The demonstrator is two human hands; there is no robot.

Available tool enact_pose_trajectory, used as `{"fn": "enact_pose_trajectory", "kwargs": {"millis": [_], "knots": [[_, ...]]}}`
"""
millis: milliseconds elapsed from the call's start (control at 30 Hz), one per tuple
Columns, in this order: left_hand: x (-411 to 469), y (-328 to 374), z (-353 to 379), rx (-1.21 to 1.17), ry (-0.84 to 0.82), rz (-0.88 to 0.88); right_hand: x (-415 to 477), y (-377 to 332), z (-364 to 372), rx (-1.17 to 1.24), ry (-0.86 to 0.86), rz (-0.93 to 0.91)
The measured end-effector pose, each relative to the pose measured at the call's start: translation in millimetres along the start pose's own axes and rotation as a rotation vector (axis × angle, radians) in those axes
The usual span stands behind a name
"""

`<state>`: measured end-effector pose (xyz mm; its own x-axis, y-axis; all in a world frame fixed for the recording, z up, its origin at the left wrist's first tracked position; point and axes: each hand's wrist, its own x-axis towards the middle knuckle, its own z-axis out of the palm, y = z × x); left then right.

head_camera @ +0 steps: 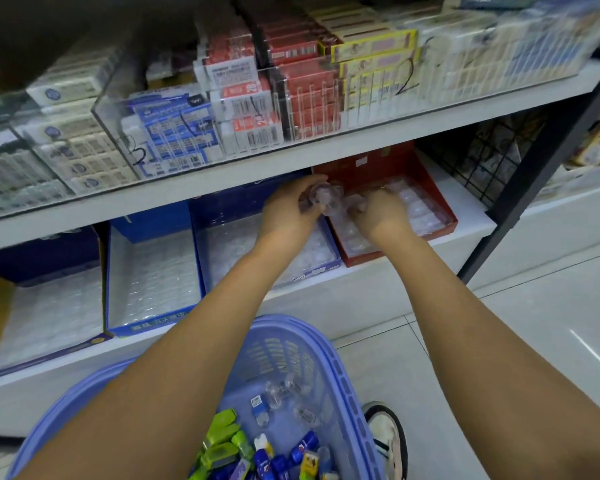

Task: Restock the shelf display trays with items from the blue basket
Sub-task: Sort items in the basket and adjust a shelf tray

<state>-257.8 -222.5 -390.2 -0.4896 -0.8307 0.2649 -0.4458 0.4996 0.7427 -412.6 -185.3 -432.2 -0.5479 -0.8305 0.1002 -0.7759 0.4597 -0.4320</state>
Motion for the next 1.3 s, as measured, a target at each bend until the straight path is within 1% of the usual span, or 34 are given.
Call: {"fn": "enact_pose_trajectory", "kwargs": {"millis": [67, 200, 267, 367, 433, 500, 567, 667, 700, 767, 800, 833, 900, 967, 1000, 1067, 1100, 1167, 1233, 1300], "knots": [[9.9, -3.6, 11.2, 0.078, -0.007, 0.045, 0.5, 1.7, 0.5, 0.029, 0.016, 0.001], [18.1, -15.1, 26.5, 0.178, -0.103, 0.117, 2.5, 10.3, -3.4, 0.147, -0.002, -0.025], [26.4, -17.0, 31.4, 0.258, -0.150, 0.141, 2.0, 12.8, -3.1, 0.154, 0.009, -0.058], [42.2, -14.4, 38.7, 0.382, -0.221, 0.103, 2.1, 12.7, -0.9, 0.152, 0.036, -0.078], [47.9, -13.9, 43.1, 0.428, -0.231, 0.064, 2.7, 12.0, 0.1, 0.156, 0.044, -0.079], [49.6, -13.4, 45.3, 0.512, -0.238, 0.047, 1.3, 11.2, -0.6, 0.153, 0.041, -0.081], [46.0, -9.7, 40.6, 0.600, -0.280, 0.034, -2.5, 9.8, -3.1, 0.163, 0.020, -0.087], [27.9, 1.1, 27.5, 0.721, -0.358, 0.126, -15.6, 3.1, -17.4, 0.241, 0.043, -0.077], [17.1, 2.3, 22.4, 0.695, -0.330, 0.163, -20.8, -0.8, -24.9, 0.273, 0.067, -0.083], [-10.1, -1.9, 11.5, 0.507, -0.156, 0.203, -34.5, -12.9, -42.4, 0.375, 0.062, -0.092], [-27.3, -6.8, 5.3, 0.384, -0.045, 0.197, -43.5, -22.4, -51.5, 0.425, 0.002, -0.102], [-47.3, -12.8, -1.6, 0.278, 0.040, 0.167, -54.0, -34.2, -58.8, 0.447, -0.102, -0.120], [-92.2, -30.0, -14.9, 0.158, 0.103, 0.063, -77.8, -61.2, -61.9, 0.386, -0.408, -0.169], [-137.7, -54.2, -23.4, 0.105, 0.075, -0.086, -104.4, -86.7, -48.5, 0.217, -0.725, -0.222], [-158.7, -68.6, -24.8, 0.094, 0.049, -0.160, -117.0, -96.0, -35.5, 0.128, -0.852, -0.240], [-193.0, -99.2, -23.3, 0.099, -0.026, -0.301, -139.4, -106.7, -1.8, -0.055, -1.024, -0.252], [-206.5, -115.9, -20.1, 0.113, -0.079, -0.365, -149.1, -109.4, 18.4, -0.162, -1.060, -0.264], [-227.4, -148.3, -9.9, 0.117, -0.193, -0.483, -167.1, -109.4, 57.6, -0.334, -1.064, -0.289], [-240.0, -173.8, 1.1, 0.090, -0.310, -0.551, -182.0, -102.3, 98.2, -0.404, -1.055, -0.251], [-245.7, -190.0, 11.7, 0.073, -0.382, -0.593, -193.0, -91.6, 133.0, -0.410, -1.041, -0.155]]}}
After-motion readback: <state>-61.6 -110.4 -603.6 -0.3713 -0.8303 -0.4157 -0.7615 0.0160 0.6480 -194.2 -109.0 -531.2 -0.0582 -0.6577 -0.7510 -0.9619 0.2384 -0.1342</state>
